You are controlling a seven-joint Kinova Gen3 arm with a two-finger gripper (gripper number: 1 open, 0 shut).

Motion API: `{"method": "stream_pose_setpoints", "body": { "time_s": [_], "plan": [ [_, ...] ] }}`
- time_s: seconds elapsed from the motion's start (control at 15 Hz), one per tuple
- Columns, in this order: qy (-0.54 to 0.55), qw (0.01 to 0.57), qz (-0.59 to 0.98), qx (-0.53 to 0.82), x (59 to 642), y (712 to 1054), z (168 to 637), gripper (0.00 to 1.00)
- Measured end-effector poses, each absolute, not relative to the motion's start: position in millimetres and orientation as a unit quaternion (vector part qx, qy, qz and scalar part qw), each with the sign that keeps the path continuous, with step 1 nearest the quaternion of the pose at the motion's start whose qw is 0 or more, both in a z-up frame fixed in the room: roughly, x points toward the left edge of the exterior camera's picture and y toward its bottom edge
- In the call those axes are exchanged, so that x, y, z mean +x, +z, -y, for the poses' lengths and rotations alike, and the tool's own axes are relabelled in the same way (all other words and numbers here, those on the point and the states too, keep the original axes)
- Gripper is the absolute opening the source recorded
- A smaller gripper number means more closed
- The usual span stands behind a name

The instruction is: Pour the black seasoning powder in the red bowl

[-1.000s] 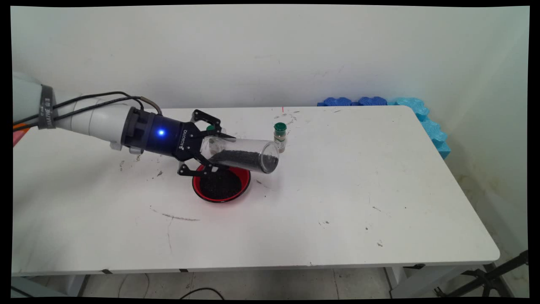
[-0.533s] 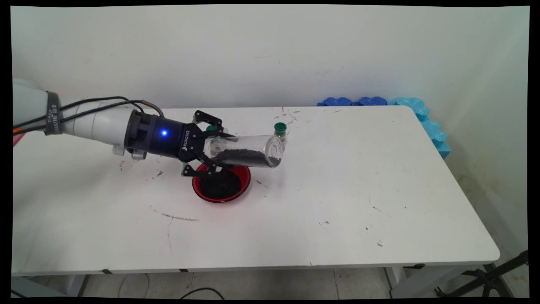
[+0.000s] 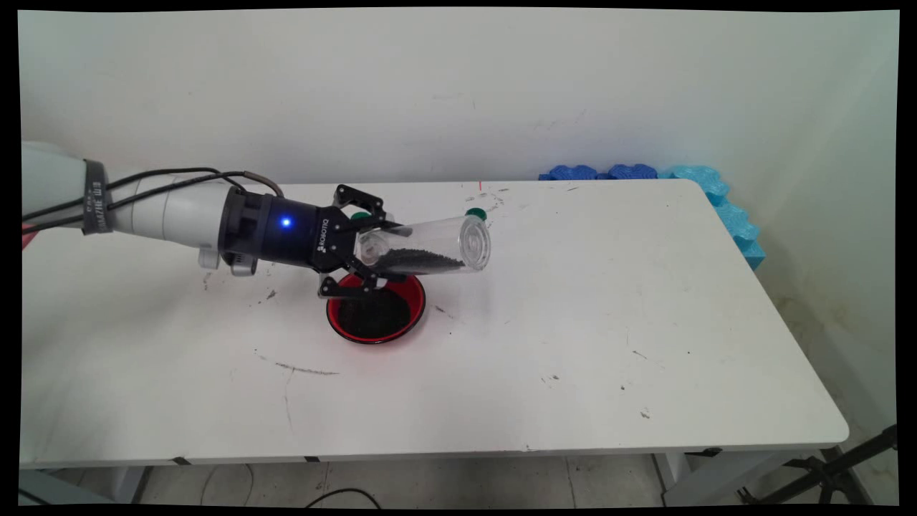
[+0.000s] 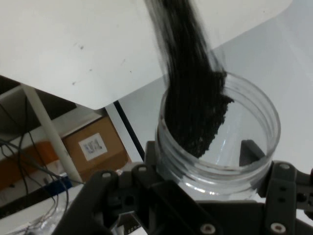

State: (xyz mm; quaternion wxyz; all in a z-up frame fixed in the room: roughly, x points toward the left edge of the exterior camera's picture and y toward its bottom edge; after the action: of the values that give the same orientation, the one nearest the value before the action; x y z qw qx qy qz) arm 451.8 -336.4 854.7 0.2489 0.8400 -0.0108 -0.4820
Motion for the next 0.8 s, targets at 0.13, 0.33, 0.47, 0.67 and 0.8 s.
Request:
{"method": "stream_pose_setpoints", "body": {
  "time_s": [0.13, 0.33, 0.47, 0.67, 0.8],
  "plan": [
    [-0.488, 0.25, 0.001, 0.836, 449.6, 855.5, 336.9, 0.0],
    [-0.497, 0.251, -0.014, 0.831, 447.2, 856.9, 338.2, 0.0],
    [-0.502, 0.253, -0.024, 0.827, 445.9, 858.0, 339.2, 0.0],
    [-0.507, 0.254, -0.036, 0.823, 444.7, 859.5, 340.3, 0.0],
    [-0.512, 0.255, -0.048, 0.819, 444.2, 860.9, 341.2, 0.0]
  ]
}}
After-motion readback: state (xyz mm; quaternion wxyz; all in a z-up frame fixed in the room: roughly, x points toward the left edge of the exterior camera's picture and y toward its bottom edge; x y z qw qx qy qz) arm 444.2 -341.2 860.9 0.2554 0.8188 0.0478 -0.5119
